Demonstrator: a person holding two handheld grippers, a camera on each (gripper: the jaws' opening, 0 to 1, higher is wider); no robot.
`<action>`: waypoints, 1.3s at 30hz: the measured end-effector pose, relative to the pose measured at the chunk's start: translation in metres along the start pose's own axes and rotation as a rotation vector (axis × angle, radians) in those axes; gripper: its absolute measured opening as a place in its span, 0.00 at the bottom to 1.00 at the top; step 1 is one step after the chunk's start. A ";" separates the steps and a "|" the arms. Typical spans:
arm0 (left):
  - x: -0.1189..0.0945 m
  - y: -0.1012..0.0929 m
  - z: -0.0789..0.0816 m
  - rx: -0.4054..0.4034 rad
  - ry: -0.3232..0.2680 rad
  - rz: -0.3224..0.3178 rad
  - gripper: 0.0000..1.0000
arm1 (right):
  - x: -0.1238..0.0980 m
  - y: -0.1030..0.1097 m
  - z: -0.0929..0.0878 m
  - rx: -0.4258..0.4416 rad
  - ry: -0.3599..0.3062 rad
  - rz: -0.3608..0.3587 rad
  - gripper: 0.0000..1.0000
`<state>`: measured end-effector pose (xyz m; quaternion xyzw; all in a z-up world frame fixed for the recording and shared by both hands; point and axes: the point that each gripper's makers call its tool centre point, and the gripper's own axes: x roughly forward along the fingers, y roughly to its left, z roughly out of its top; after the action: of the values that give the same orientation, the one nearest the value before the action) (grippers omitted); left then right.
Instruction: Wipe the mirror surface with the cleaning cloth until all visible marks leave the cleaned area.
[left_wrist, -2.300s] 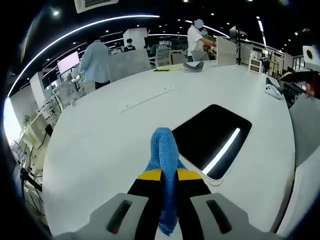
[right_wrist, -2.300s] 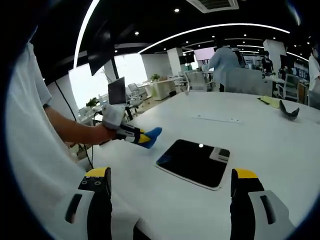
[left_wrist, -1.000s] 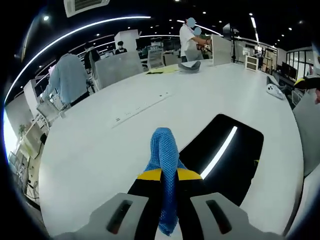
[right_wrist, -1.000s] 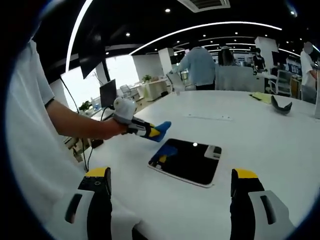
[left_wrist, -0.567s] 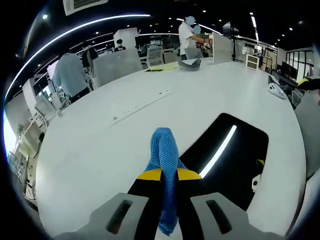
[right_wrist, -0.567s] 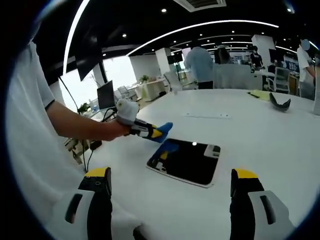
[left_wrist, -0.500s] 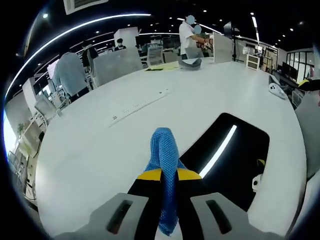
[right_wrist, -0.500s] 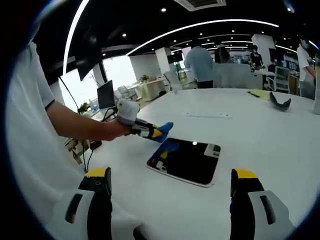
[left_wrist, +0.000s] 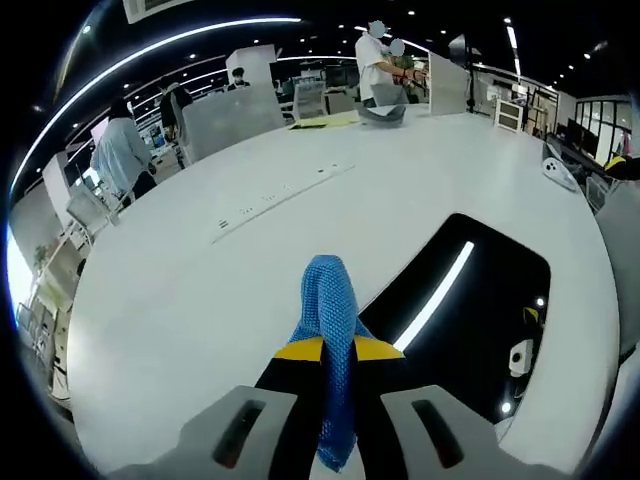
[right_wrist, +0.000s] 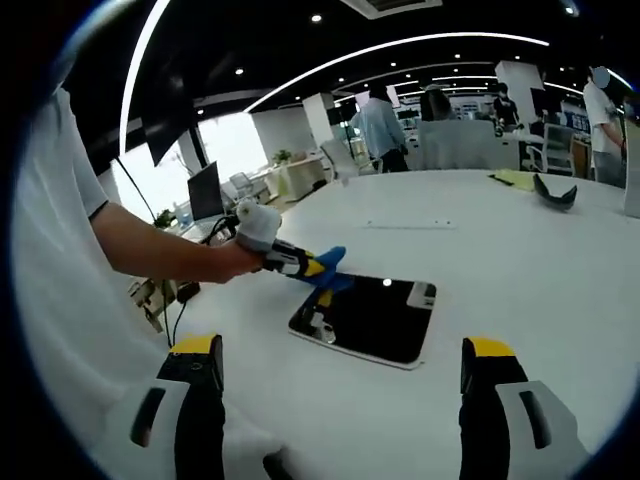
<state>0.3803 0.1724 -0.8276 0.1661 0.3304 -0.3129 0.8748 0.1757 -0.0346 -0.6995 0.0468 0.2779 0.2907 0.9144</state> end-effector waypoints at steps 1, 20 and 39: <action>0.001 0.000 0.000 -0.001 0.003 -0.001 0.06 | 0.000 0.000 0.000 0.001 0.001 -0.001 0.99; 0.010 0.000 -0.011 0.004 0.020 0.006 0.06 | 0.006 0.002 -0.008 0.025 0.018 0.016 0.99; 0.011 -0.006 -0.007 0.079 0.054 0.017 0.05 | 0.003 0.000 -0.007 0.030 0.004 0.025 0.98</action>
<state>0.3797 0.1664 -0.8406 0.2115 0.3401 -0.3137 0.8609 0.1739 -0.0337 -0.7065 0.0634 0.2834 0.2981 0.9093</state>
